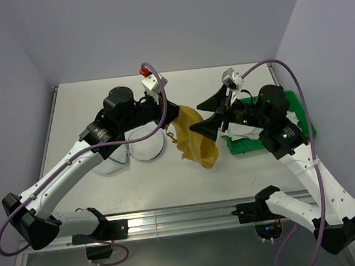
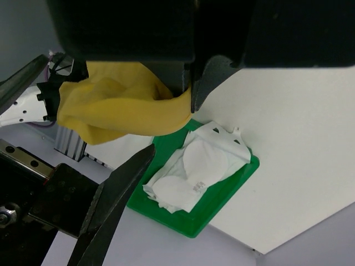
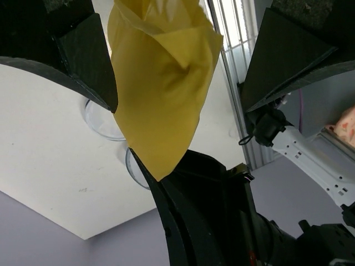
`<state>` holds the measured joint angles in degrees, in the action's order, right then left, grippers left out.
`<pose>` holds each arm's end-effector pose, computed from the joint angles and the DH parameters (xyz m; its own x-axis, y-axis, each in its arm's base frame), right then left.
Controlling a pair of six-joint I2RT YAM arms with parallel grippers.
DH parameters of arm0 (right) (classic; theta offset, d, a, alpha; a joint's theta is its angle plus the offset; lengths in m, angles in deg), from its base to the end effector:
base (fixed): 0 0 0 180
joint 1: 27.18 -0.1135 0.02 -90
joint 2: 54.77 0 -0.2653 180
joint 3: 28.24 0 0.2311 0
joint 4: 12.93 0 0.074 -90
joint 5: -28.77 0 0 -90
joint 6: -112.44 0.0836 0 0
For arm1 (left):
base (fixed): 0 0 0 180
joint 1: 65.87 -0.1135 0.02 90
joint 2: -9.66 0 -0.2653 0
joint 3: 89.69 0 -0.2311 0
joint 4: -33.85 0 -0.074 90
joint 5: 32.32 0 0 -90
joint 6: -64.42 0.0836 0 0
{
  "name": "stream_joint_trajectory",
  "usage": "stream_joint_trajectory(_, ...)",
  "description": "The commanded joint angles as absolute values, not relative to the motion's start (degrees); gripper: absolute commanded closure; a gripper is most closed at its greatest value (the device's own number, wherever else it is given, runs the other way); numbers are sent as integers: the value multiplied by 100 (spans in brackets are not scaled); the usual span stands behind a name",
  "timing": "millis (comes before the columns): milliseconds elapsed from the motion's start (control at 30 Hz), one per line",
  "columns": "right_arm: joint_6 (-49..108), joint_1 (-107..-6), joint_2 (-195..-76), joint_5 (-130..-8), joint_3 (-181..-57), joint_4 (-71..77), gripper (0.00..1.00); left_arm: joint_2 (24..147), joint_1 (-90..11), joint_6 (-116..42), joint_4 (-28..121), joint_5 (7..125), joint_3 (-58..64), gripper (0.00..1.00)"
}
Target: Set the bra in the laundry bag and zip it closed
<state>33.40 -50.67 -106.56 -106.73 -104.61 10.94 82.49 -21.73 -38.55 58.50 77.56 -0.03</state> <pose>0.1584 0.1339 0.4197 -0.1663 0.0730 -0.9834 -0.9186 0.3511 0.1814 0.2052 -0.2387 0.4175 -0.2883 -0.0144 -0.9574 0.8541 0.4481 -0.2639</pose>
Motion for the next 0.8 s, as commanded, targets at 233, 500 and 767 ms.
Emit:
stream_joint_trajectory(233, 2842, -5417, -11058, -9850, -10631, 1495, 12, 8401, -2184, -4044, 6156, 7903, -569, 100)
stream_joint_trajectory(500, 2877, -5417, -11445, -9648, -10762, 1434, 47, 8147, -2184, -4123, 6147, 8141, -507, 100)
stream_joint_trajectory(767, 3018, -5390, -11498, -9691, -11043, 1363, 100, 7690, -2184, -4184, 6103, 7738, -174, 36)
